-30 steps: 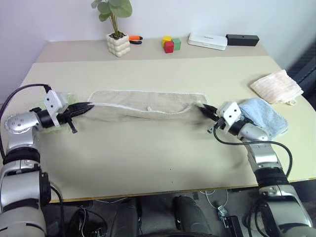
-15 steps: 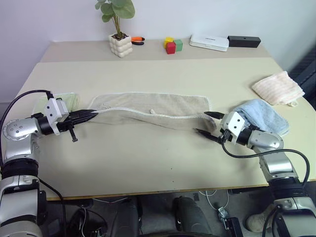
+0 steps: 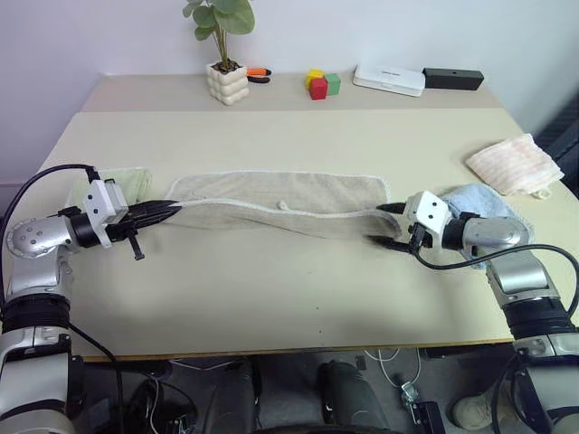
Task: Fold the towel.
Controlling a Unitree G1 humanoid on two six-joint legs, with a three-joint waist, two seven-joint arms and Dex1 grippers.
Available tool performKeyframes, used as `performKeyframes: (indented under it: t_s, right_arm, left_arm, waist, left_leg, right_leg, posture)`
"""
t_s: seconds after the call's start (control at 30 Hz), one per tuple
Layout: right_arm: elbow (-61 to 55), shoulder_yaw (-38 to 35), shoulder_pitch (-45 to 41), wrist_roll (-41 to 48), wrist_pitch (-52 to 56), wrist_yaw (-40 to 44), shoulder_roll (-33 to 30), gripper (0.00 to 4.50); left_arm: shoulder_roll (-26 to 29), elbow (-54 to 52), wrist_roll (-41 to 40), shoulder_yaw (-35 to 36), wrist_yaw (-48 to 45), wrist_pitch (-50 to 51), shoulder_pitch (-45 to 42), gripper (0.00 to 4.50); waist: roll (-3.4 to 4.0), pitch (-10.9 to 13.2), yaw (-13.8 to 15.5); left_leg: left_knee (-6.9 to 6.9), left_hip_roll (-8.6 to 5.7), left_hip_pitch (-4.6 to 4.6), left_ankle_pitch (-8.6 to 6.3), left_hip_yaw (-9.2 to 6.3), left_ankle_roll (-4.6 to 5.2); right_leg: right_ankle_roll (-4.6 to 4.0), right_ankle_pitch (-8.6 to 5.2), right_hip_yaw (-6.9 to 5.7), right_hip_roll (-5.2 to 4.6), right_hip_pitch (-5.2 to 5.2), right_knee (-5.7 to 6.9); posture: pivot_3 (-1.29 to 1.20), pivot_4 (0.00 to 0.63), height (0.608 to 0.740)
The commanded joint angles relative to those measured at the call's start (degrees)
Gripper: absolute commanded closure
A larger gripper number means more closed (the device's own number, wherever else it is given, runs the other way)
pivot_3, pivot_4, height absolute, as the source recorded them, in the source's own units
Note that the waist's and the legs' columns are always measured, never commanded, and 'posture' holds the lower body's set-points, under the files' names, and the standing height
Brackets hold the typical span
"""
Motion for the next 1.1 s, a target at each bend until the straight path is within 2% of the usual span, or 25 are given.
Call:
performKeyframes:
  t_s: [0.03, 0.17, 0.2, 0.57, 0.6, 0.63, 0.73, 1.0, 1.1]
  right_arm:
    - [-0.15, -0.18, -2.55, -0.30, 3.52, -0.58, -0.19, 1.96]
    - [-1.89, -2.34, -4.40, 3.51, 6.36, 0.05, 1.43, 4.06]
    - [-2.33, -2.69, -4.68, 4.36, 7.09, 0.56, 1.50, 4.45]
    - [-7.45, -1.64, -2.23, 8.26, 14.50, 8.76, -1.90, 4.45]
    - [-7.47, -1.45, -1.99, 7.94, 14.14, 8.92, -1.98, 3.88]
    - [-7.62, -1.34, -1.74, 7.61, 14.65, 8.63, -2.07, 3.58]
    - [-8.90, -1.52, -0.92, 7.78, 14.97, 9.03, -2.32, 2.11]
    - [-9.13, -4.78, -5.41, 13.66, 26.23, 6.87, -1.25, 2.11]
    - [-9.04, -4.59, -6.14, 14.09, 27.35, 6.50, -1.14, 2.11]
  left_arm:
    - [0.20, -3.16, -1.51, 1.11, 0.64, 0.85, 1.12, 4.50]
    - [0.44, -5.17, -1.72, 1.45, 1.07, 1.69, 2.77, 4.50]
    - [0.50, -5.55, -1.93, 1.53, 1.05, 2.12, 3.06, 4.50]
    - [0.46, -5.98, -1.56, 0.88, 1.75, 2.44, 2.74, 4.50]
    - [0.42, -5.98, -1.62, 0.83, 1.72, 2.60, 2.68, 4.50]
    - [0.42, -5.98, -1.62, 0.79, 1.66, 2.61, 2.66, 4.50]
    - [0.45, -5.92, -1.57, 0.68, 1.56, 2.60, 2.53, 4.50]
    - [0.25, -5.22, -1.25, 0.27, 1.51, 2.37, 1.64, 4.50]
    - [0.18, -5.14, -1.24, 0.05, 1.57, 2.21, 1.48, 4.50]
  waist:
    - [0.01, 0.00, -0.02]
    - [0.01, 0.00, -0.07]
    - [0.01, 0.00, -0.06]
    - [0.01, 0.00, 0.04]
    - [0.01, 0.00, 0.02]
    - [0.01, 0.00, 0.03]
    - [0.01, 0.00, 0.14]
    - [0.01, 0.00, 0.06]
    - [0.01, 0.00, 0.10]
  left_leg:
    - [0.00, 0.00, 0.00, 0.00, 0.01, 0.00]
    - [0.00, 0.01, 0.01, 0.00, 0.00, 0.00]
    - [0.00, 0.01, 0.01, 0.00, 0.00, 0.00]
    - [0.08, 0.01, -0.02, -0.02, -0.01, 0.03]
    - [0.08, 0.01, -0.02, -0.02, -0.01, 0.03]
    - [0.08, 0.01, -0.02, -0.02, -0.01, 0.03]
    - [0.08, 0.01, -0.02, -0.02, -0.01, 0.03]
    - [0.09, 0.01, -0.02, -0.02, -0.01, 0.03]
    - [0.09, 0.01, -0.02, -0.02, -0.01, 0.03]
  right_leg:
    - [0.00, 0.00, 0.01, 0.00, 0.00, 0.01]
    - [0.00, 0.00, 0.00, 0.01, -0.01, 0.02]
    - [0.00, 0.00, 0.00, 0.02, -0.01, 0.02]
    - [0.00, 0.00, -0.01, 0.00, -0.01, 0.04]
    - [0.00, 0.00, -0.01, 0.01, -0.01, 0.05]
    - [0.00, 0.00, -0.01, 0.01, -0.01, 0.04]
    - [0.00, 0.00, -0.01, 0.00, -0.01, 0.05]
    - [0.00, 0.00, 0.00, 0.00, -0.01, 0.06]
    - [0.00, 0.00, -0.01, 0.00, -0.01, 0.05]
  posture:
    - [0.00, 0.150, 0.735]
    - [0.00, 0.150, 0.735]
    - [0.00, 0.150, 0.735]
    - [0.00, 0.150, 0.735]
    - [0.00, 0.150, 0.735]
    - [0.00, 0.150, 0.735]
    - [0.00, 0.150, 0.735]
    - [0.00, 0.150, 0.735]
    - [0.00, 0.150, 0.735]
